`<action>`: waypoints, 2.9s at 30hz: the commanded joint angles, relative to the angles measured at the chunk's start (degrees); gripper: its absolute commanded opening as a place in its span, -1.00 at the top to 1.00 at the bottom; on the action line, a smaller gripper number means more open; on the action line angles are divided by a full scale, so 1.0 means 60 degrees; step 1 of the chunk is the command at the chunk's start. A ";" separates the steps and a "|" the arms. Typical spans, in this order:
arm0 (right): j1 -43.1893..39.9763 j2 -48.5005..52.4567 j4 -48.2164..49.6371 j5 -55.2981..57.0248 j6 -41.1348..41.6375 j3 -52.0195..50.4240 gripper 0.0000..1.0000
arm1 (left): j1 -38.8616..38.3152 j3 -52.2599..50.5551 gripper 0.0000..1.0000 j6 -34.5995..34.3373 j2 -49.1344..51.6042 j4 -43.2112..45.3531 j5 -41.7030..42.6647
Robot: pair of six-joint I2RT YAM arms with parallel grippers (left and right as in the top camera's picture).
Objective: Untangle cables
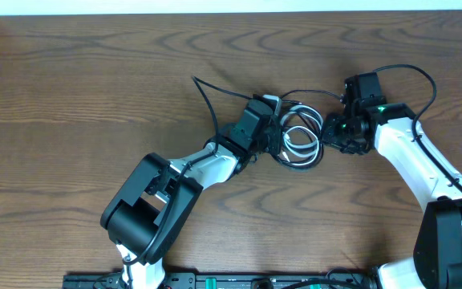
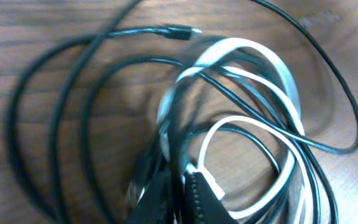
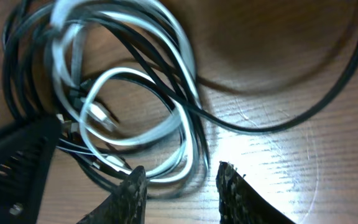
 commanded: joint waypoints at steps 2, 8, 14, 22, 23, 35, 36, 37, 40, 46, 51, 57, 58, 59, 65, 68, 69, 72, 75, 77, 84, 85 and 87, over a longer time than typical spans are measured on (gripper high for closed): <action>-0.0004 -0.0080 0.0470 -0.0069 -0.0193 0.0058 0.31 | 0.0189 0.0029 0.85 -0.0135 -0.0131 -0.0510 0.0841; 0.0331 -0.0066 0.2375 -0.0044 -0.1523 0.0058 0.24 | 0.0386 0.0029 0.85 -0.0131 -0.2339 -0.3421 0.1035; 0.0707 0.0277 0.2248 -0.1242 -0.3821 0.0029 0.27 | 0.0415 0.0029 0.85 -0.0066 -0.3716 -0.4328 0.1020; 0.1654 0.0616 0.2175 -0.2408 -0.5406 0.0029 0.06 | 0.0415 0.0029 0.85 -0.0062 -0.3716 -0.4532 0.1016; 0.1749 0.0616 0.2175 -0.2404 -0.5464 0.0029 0.00 | 0.0415 0.0029 0.85 -0.0066 -0.3716 -0.4528 0.1016; 0.1996 0.0623 0.2754 -0.1370 -0.5519 -0.0306 -0.24 | 0.0444 0.0029 0.85 -0.0066 -0.3869 -0.4492 0.1464; 0.2000 0.0623 0.2962 -0.1370 -0.5519 -0.0433 -0.25 | 0.0452 0.0029 0.85 -0.0069 -0.3963 -0.4495 0.1501; 0.1996 0.0623 0.3260 -0.1373 -0.5512 -0.0605 -0.25 | 0.0452 0.0029 0.85 -0.0069 -0.4051 -0.4499 0.1512; 0.1996 0.0623 0.3818 -0.1373 -0.5260 -0.0878 -0.25 | 0.0452 0.0029 0.85 -0.0069 -0.4368 -0.4495 0.1647; 0.1996 0.0623 0.4375 -0.1370 -0.5111 -0.1115 -0.06 | 0.0452 0.0029 0.85 -0.0171 -0.5067 -0.4492 0.2018; 0.1993 0.0623 0.4503 -0.1373 -0.4572 -0.1115 0.98 | 0.0452 0.0029 0.85 -0.0164 -0.5147 -0.4510 0.1931; 0.1978 0.0616 0.4189 -0.1851 -0.4477 -0.1115 0.69 | 0.0452 0.0029 0.85 -0.0160 -0.5002 -0.4896 0.0157; 0.1974 0.0597 0.4149 -0.2062 -0.4481 -0.1111 0.59 | 0.0452 0.0025 0.85 -0.0160 -0.4874 -0.4929 -0.0131; 0.1971 0.0543 0.4138 -0.2058 -0.4477 -0.1111 0.45 | 0.0452 0.0025 0.86 -0.0164 -0.4696 -0.4932 -0.0248; 0.1971 0.0412 0.4266 -0.2051 -0.4481 -0.1096 0.32 | 0.0452 0.0029 0.85 -0.0168 -0.4346 -0.4925 -0.0233; 0.1974 0.0415 0.4251 -0.2051 -0.4481 -0.1096 0.21 | 0.0452 0.0029 0.85 -0.0164 -0.4360 -0.4881 0.0178; 0.1982 0.0419 0.4251 -0.2051 -0.4481 -0.1096 0.21 | 0.0452 0.0029 0.85 -0.0164 -0.4364 -0.4845 0.0372; 0.1996 0.0419 0.4331 -0.2011 -0.4481 -0.1096 0.20 | 0.0452 0.0029 0.85 -0.0168 -0.4422 -0.4681 0.1093; 0.1996 0.0423 0.4575 -0.1603 -0.4477 -0.1096 0.21 | 0.0452 0.0029 0.85 -0.0168 -0.4619 -0.4670 0.1552; 0.1996 0.0423 0.4692 -0.1249 -0.4477 -0.1096 0.24 | 0.0452 0.0029 0.85 -0.0168 -0.4885 -0.4674 0.1778; 0.1996 0.0423 0.4758 -0.1228 -0.4477 -0.1096 0.42 | 0.0452 0.0029 0.85 -0.0168 -0.5584 -0.4674 0.1825; 0.1996 0.0423 0.4779 -0.1228 -0.4477 -0.1096 0.59 | 0.0452 0.0029 0.85 -0.0168 -0.5639 -0.4677 0.1851; 0.1996 0.0423 0.4798 -0.1231 -0.4473 -0.1096 0.91 | 0.0452 0.0029 0.85 -0.0168 -0.5759 -0.4674 0.1840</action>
